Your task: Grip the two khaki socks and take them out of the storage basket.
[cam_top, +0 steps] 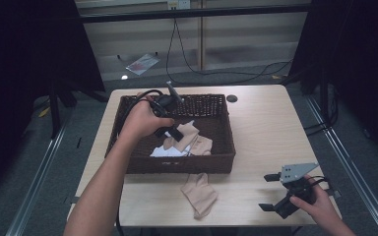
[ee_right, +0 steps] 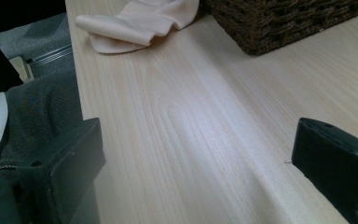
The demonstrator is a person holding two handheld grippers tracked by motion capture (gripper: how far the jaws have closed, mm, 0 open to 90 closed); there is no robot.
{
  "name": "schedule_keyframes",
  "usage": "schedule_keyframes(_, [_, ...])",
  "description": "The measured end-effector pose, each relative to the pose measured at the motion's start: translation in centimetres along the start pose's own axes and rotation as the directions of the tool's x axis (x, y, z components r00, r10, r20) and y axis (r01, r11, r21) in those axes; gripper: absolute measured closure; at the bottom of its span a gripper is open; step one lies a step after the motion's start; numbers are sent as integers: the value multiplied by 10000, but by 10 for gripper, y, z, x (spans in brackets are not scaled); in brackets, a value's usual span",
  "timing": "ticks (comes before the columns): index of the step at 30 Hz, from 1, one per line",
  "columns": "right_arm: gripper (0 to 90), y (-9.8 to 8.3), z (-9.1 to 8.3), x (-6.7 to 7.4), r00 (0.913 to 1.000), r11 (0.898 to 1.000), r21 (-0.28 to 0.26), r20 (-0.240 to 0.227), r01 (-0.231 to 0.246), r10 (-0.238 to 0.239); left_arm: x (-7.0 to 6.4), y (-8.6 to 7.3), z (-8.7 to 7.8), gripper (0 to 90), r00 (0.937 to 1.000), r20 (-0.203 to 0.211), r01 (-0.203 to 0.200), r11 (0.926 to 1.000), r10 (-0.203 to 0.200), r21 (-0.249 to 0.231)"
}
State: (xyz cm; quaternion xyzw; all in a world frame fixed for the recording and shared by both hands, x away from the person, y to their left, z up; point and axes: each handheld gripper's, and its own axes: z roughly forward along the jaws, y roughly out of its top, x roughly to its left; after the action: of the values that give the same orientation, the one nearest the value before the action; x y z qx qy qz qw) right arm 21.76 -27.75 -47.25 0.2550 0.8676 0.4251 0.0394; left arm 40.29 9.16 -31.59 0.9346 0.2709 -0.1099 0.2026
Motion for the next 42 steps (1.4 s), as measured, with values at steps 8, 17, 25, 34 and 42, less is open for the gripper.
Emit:
schedule_keyframes(8, [22,0,0,0,10000,10000,8,0,4,-4,-16,-2,0,836,9986,181,-493,9987,491,93])
schedule_keyframes(17, [22,0,0,0,10000,10000,20,33,-11,11,-35,-4,3,837,9942,360,-1026,9939,1012,403])
schedule_keyframes(25, [22,0,0,0,10000,10000,39,17,-28,28,-51,-9,6,836,9868,557,-1547,9869,1521,464])
schedule_keyframes(34, [22,0,1,1,10000,10000,62,36,-28,28,-64,-17,16,836,9804,540,-1921,9804,1896,450])
schedule_keyframes(42, [22,0,1,1,10000,10000,74,5,-40,40,-71,-20,25,834,9752,670,-2141,9756,2107,482])
